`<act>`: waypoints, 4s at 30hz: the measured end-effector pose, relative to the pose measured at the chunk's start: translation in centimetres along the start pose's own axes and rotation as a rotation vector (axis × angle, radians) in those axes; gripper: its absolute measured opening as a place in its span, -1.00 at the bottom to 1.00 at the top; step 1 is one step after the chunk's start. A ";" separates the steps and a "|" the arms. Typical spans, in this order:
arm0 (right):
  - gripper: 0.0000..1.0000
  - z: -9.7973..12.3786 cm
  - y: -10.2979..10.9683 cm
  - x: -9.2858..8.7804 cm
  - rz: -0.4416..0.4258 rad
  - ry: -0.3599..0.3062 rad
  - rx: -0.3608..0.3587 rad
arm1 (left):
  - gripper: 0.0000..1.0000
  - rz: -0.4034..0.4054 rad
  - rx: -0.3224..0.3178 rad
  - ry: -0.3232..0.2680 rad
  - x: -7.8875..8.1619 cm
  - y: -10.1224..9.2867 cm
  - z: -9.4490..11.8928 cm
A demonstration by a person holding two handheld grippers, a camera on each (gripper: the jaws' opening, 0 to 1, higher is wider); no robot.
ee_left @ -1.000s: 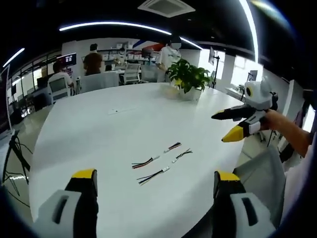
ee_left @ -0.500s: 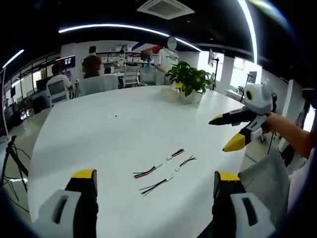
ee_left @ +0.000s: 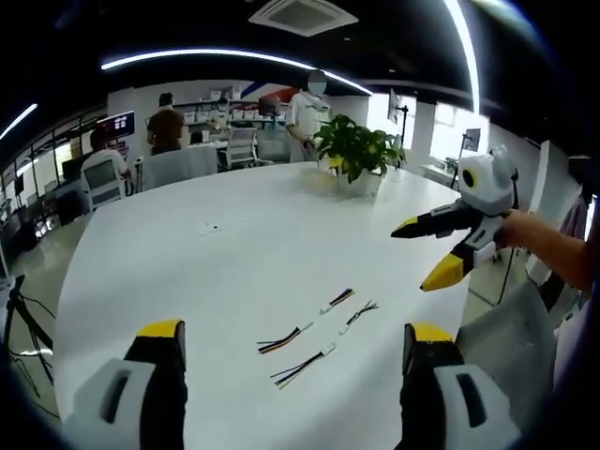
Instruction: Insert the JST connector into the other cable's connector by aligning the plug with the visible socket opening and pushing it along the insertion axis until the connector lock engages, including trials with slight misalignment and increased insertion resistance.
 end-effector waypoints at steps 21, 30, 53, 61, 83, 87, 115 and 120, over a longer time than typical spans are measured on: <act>0.50 -2.9 -0.7 -0.2 0.011 0.001 0.091 | 0.88 -0.047 -0.044 0.028 -0.5 -0.3 -3.0; 0.50 -3.8 -1.0 -0.4 0.027 0.027 0.108 | 0.86 -0.061 -0.061 0.041 -0.8 -0.4 -4.3; 0.46 -5.6 -2.4 -1.4 0.034 0.063 0.126 | 0.83 -0.078 -0.046 0.088 -2.0 0.9 -6.2; 0.33 -6.1 -2.7 -1.8 0.048 0.070 0.138 | 0.81 -0.072 -0.041 0.091 -2.2 1.2 -6.8; 0.16 -8.1 -3.6 -2.3 0.141 0.071 0.240 | 0.60 -0.071 -0.116 0.109 -3.8 0.8 -8.5; 0.12 -8.5 -3.6 -2.6 0.171 0.077 0.270 | 0.51 -0.089 -0.143 0.085 -3.7 0.8 -9.1; -0.28 -10.1 -4.2 -4.1 0.125 -0.001 0.433 | 0.16 -0.087 -0.334 0.062 -5.7 -0.4 -12.2; -0.36 -10.4 -4.4 -4.7 0.108 0.008 0.448 | 0.09 -0.048 -0.356 0.071 -6.2 -0.5 -12.7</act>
Point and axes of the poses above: the point that each gripper's makers call its tool centre point, and the gripper's own axes: z roughly backward along the fingers, y roughly to its left, x roughly out of its top, the point moved 4 cm from there along z, roughly backward along the fingers, and after that the axes turned 6 degrees about x, right-handed, at the moved point
